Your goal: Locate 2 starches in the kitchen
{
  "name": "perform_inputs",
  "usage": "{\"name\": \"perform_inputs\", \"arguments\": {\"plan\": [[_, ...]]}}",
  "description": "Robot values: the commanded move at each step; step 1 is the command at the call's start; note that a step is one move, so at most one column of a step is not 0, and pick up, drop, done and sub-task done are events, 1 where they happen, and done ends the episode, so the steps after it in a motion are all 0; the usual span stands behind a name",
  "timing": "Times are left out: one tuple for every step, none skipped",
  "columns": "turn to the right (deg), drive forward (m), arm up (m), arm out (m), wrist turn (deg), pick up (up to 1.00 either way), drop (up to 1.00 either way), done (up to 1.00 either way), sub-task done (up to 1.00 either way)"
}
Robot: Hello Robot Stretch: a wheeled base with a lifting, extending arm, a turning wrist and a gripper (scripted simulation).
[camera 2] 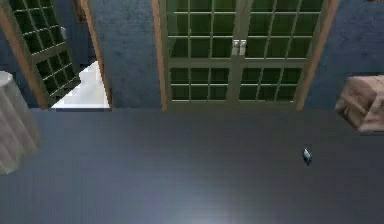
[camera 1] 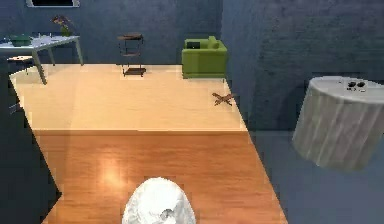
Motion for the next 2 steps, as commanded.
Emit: {"name": "perform_inputs", "arguments": {"plan": [[45.0,0.0,0.0,0.0,0.0,0.0,0.0,0.0,0.0],[36.0,0.0,0.0,0.0,0.0,0.0,0.0,0.0,0.0]]}}
